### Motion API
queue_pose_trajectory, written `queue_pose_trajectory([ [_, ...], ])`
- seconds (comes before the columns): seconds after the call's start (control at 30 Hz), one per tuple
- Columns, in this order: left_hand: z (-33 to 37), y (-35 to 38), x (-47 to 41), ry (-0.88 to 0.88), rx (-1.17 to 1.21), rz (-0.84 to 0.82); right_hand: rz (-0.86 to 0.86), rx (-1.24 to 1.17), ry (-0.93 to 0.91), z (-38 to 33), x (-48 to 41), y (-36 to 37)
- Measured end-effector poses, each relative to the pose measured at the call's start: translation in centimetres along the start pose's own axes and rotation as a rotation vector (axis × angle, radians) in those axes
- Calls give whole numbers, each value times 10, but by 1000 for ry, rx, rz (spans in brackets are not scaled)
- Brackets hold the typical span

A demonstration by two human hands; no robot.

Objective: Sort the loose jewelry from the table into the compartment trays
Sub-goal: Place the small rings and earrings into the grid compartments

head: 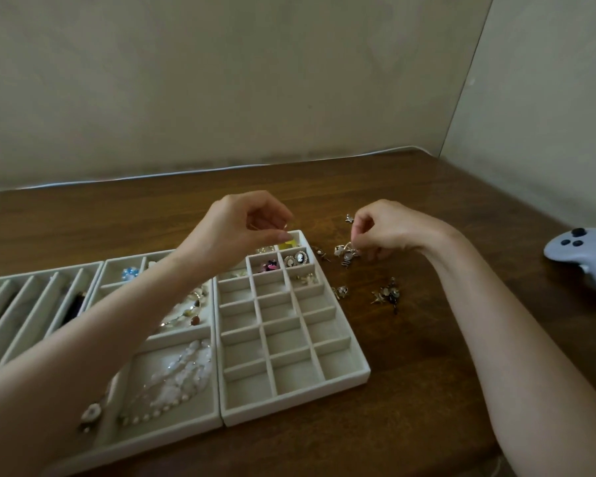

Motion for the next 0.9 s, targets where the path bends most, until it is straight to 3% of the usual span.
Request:
queue_pose_trajectory([
  [0.3,-18,-12,17,-51,-101,-12,-33,-212,-270,-58,20,20],
  [0.47,-20,-10,21,-3,-146,2,100,-136,-397,-67,33,45],
  [0.7,-22,-8,24,29,-192,30,192,289,-559,-84,33,61],
  [0.9,-16,-8,26,85,-247,-1,280,89,-572,-72,32,55],
])
Point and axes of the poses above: each hand's wrist, its own x-axis away from the middle knuckle, its own y-axis out of the palm, z = x × y, the point moved 6 cm from there along -x, towards the middle knuckle, and after that the axes turned 2 degrees about z, right-handed, at the moved point
